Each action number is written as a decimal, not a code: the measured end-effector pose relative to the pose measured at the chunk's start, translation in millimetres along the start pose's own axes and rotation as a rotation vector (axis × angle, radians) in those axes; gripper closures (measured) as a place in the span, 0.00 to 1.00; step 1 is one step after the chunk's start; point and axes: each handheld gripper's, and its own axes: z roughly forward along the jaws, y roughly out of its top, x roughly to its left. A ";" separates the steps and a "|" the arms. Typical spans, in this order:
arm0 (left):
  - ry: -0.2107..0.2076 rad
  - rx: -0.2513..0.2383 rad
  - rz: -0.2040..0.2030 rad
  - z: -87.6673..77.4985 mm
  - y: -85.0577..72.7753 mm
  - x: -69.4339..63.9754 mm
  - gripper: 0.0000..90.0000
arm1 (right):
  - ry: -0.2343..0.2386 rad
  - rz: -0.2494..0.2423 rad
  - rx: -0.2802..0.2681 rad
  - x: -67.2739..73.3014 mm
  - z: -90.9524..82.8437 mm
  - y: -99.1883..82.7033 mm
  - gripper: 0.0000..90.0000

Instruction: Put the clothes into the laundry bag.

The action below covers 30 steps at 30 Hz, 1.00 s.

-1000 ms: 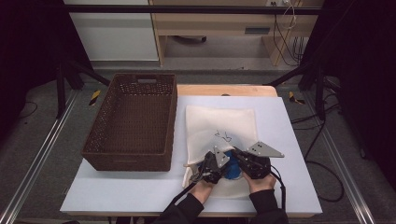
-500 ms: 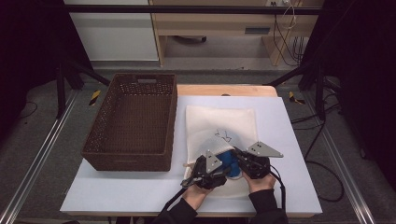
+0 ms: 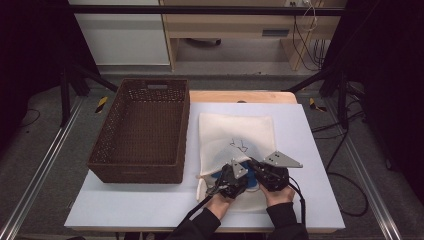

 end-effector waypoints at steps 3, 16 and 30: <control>0.013 -0.019 -0.007 0.6 4.1 1.4 0.91 | -0.002 0.004 -0.001 0.0 0.3 0.1 0.98; 0.075 -0.033 0.016 10.7 10.6 2.5 0.80 | -0.006 0.025 -0.013 -4.7 -3.4 0.2 0.98; 0.004 -0.088 0.102 -92.3 -3.7 20.7 0.54 | -0.004 0.022 -0.005 -3.5 -6.1 -1.8 0.98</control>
